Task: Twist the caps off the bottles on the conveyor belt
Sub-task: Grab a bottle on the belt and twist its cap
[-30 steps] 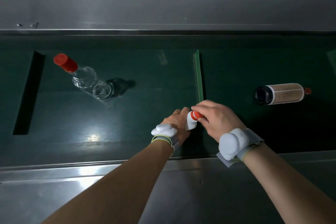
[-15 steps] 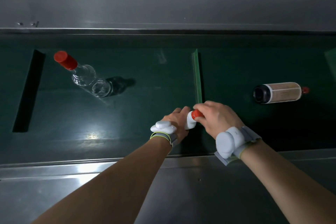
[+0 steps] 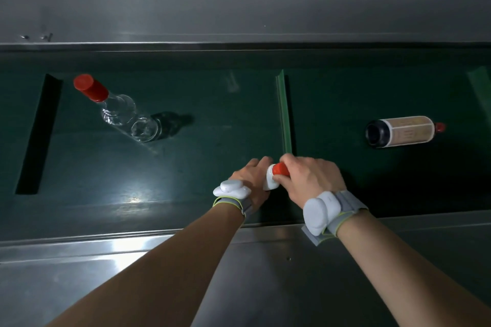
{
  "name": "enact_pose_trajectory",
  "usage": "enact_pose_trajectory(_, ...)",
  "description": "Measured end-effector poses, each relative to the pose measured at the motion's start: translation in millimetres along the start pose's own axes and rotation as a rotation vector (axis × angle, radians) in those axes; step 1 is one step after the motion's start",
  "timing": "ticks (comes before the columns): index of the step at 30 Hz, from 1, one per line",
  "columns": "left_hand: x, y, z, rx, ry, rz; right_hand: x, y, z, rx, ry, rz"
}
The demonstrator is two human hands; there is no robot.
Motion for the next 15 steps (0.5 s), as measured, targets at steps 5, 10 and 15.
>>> enact_pose_trajectory(5,-2,0,5,-0.037,0.020,-0.045,9,5,-3,0.248,-0.002,0.032)
enact_pose_trajectory(10,-6,-1,2,-0.024,0.021,-0.017,9,10,3,0.109,-0.059,0.062)
enact_pose_trajectory(15,-3,4,-3,-0.025,0.035,-0.037,16,9,4,0.033,0.054,0.110)
Point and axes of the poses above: each hand's wrist, its own y-axis towards the middle knuckle, its own x-axis out of the palm, z = x × y, the point moved 2 cm from there along y, towards the middle knuckle, and after that the axes turned 14 degrees about -z, right-handed, at the moved point
